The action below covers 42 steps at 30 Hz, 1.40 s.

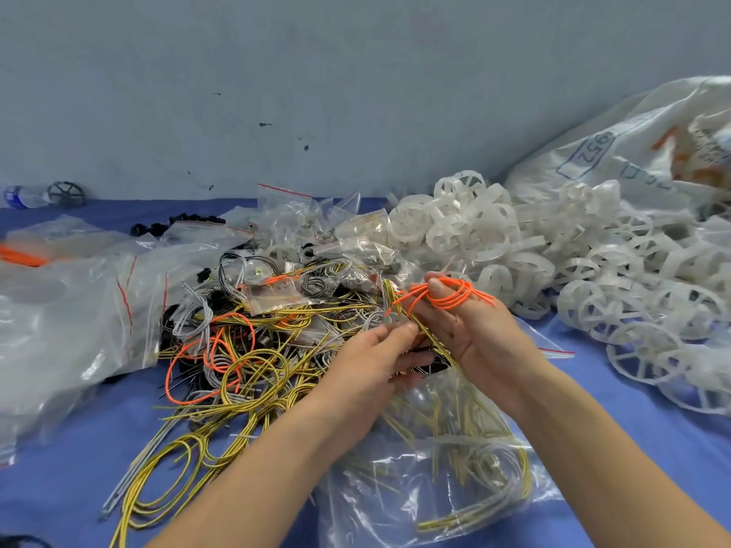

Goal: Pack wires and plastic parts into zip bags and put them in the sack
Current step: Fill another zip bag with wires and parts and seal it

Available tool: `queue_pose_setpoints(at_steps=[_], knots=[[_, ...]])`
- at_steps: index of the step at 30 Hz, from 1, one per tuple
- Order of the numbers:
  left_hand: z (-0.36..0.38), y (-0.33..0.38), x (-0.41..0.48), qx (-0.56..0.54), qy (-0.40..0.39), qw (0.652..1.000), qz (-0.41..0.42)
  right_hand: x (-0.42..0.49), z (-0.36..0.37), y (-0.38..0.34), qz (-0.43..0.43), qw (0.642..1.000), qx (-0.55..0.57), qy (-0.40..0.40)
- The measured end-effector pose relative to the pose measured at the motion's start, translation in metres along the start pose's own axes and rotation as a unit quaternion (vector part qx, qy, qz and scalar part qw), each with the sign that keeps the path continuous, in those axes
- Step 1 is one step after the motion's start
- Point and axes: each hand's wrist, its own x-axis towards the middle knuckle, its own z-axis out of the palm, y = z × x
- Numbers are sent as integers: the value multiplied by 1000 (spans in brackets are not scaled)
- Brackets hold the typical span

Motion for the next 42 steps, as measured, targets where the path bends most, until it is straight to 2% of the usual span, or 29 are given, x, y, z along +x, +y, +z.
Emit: queue_pose_setpoints(at_steps=[6, 10, 14, 20, 25, 28, 32, 37, 42], knots=[[15, -2, -11, -89, -48, 994, -42, -6, 3, -2, -28, 998, -55, 22], [22, -7, -10, -95, -45, 994, -34, -9, 4, -1, -42, 990, -128, 37], [15, -9, -5, -71, -9, 997, -15, -11, 6, 0, -124, 954, -271, 26], [13, -13, -1, -51, 8, 999, 10, -10, 11, 6, -162, 926, -340, 8], [17, -14, -8, 93, 88, 989, 76, -7, 7, 2, -158, 939, -298, 72], [15, -11, -10, 215, 124, 957, 150, -7, 3, 0, -155, 944, -279, 80], [9, -1, -12, 345, 117, 904, 225, -9, 6, -5, -162, 956, -236, 69], [-9, 17, -10, 413, 116, 873, 233, -9, 6, -16, -167, 974, -138, 63], [-27, 25, -5, 389, 104, 893, 203, -4, -1, -14, -112, 991, -38, 69]])
